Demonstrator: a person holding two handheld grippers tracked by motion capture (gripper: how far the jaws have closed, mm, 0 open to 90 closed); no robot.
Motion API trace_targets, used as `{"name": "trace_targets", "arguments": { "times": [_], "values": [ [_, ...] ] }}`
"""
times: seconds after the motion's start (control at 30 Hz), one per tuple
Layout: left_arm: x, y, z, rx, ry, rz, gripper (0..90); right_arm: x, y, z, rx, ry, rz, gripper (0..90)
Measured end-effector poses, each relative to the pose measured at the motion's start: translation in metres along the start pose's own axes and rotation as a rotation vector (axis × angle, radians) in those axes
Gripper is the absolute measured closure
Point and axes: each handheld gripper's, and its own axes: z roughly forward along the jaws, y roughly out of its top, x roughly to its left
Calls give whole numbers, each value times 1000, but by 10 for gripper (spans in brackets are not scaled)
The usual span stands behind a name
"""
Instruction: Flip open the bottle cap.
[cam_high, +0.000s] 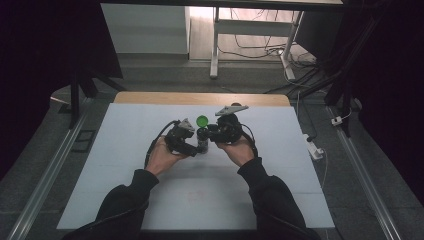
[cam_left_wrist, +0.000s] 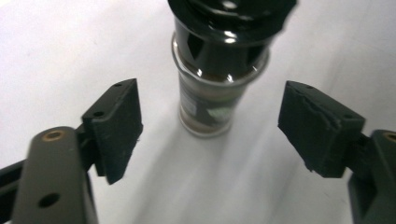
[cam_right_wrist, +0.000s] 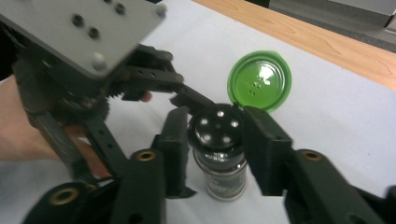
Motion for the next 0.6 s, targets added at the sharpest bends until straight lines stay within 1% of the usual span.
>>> {"name": "trace_targets", "arguments": {
  "times": [0.07, 0.13, 0.23, 0.33, 0.4, 0.47, 0.6],
  "values": [
    [-1, -2, -6, 1, -8, -1, 169, 1, -2, -3, 2, 4, 1, 508],
    [-3, -5, -11, 3, 1, -7, 145, 2, -4, -5, 6, 1, 2, 451],
    [-4, -10, -21, -13, -5, -29, 104, 3, -8, -9, 5, -2, 1, 394],
    [-5, -14, -31, -24, -18, -49, 77, 5, -11, -14, 8, -11, -8, 345],
    [-5, -18, -38, -30, -14, -52, 63, 7, -14, -17, 7, -15, -8, 309],
    [-6, -22, -44, -36, -17, -66, 52, 9, -16, -21, 3, -18, -6, 279],
    [-8, -32, -57, -34, -20, -75, 24, 13, -22, -29, 0, -20, -12, 223]
  ]
}}
